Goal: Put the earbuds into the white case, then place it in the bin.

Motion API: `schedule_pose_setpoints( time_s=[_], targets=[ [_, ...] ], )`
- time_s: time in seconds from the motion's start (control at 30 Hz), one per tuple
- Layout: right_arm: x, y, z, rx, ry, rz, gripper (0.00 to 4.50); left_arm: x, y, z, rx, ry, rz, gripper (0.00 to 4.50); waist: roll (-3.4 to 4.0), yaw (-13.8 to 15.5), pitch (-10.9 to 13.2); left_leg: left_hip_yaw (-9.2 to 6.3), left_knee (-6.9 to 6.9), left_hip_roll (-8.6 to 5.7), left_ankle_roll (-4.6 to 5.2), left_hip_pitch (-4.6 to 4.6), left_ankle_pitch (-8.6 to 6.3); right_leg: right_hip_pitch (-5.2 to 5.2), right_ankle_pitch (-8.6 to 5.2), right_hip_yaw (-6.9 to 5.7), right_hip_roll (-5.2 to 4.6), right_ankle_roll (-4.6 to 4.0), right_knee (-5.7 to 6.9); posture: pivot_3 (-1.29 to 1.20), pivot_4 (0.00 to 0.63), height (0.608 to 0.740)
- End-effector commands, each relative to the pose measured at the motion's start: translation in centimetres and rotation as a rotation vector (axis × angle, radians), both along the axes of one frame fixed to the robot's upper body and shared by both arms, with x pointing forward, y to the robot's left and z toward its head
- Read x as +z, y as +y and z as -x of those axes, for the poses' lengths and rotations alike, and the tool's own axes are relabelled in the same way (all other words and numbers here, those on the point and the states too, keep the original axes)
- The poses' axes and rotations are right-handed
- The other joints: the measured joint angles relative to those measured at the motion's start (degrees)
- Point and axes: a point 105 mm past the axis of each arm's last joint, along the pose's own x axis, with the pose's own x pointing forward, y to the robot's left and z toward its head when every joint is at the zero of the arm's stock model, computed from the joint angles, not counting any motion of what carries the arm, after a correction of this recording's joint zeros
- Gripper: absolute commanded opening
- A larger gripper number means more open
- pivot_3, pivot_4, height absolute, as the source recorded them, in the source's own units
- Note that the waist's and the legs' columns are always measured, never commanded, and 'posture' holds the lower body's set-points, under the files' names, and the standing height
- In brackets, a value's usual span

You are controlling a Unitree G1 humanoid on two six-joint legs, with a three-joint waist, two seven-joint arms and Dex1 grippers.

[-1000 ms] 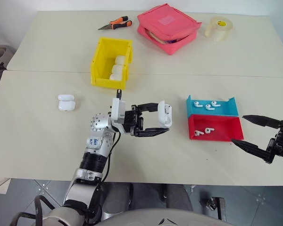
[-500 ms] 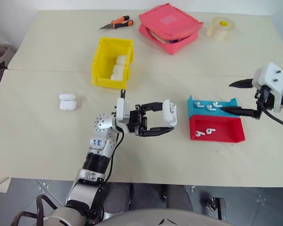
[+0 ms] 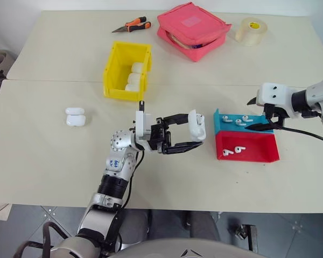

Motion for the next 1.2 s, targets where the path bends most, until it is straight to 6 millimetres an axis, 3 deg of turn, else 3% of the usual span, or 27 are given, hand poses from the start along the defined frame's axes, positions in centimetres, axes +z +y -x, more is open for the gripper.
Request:
schedule_pose_setpoints(
  time_s=[0.03, 0.23, 0.7, 1.1, 1.2],
  targets=[
    [0.1, -0.3, -0.1, 0.025, 0.003, 0.034, 4.07, 0.7, 0.1, 0.2, 0.015, -0.032, 0.024, 2.77, 0.00, 0.1, 0.0, 0.00, 0.00, -0.01, 0.00, 0.00, 0.00, 0.00, 0.00, 0.00, 0.00, 0.00, 0.00, 0.00, 0.150, 0.740],
    [-0.8, -0.7, 0.0, 0.025, 0.055, 0.055, 2.11, 0.8, 0.2, 0.2, 0.017, -0.036, 0.023, 2.77, 0.01, 0.0, 0.0, 0.00, 0.00, 0.00, -0.01, -0.01, 0.01, 0.00, 0.00, -0.02, 0.00, 0.00, 0.01, 0.00, 0.150, 0.740],
    [-1.1, -1.2, -0.3, 0.007, 0.059, 0.069, 2.11, 1.0, 0.3, 0.2, 0.027, -0.035, 0.025, 2.77, 0.01, -0.1, 0.0, 0.00, 0.04, 0.00, -0.02, 0.00, 0.01, 0.02, 0.00, -0.02, 0.00, 0.00, 0.04, 0.00, 0.150, 0.740],
    [-1.6, -0.3, -0.6, 0.034, 0.039, 0.036, 2.11, 1.0, 0.4, 0.2, 0.026, -0.037, 0.017, 2.77, 0.01, -1.3, 0.0, -0.01, 0.05, 0.02, -0.02, 0.05, 0.01, 0.07, 0.00, -0.03, 0.00, 0.00, 0.05, 0.00, 0.150, 0.740],
    [-1.8, -0.3, -0.5, 0.039, 0.045, 0.033, 1.51, 1.0, 0.4, 0.2, 0.024, -0.036, 0.018, 2.77, 0.01, -1.3, 0.0, -0.02, 0.05, 0.03, -0.03, 0.06, 0.01, 0.07, 0.00, -0.03, 0.01, 0.00, 0.06, 0.00, 0.150, 0.740]
  ],
)
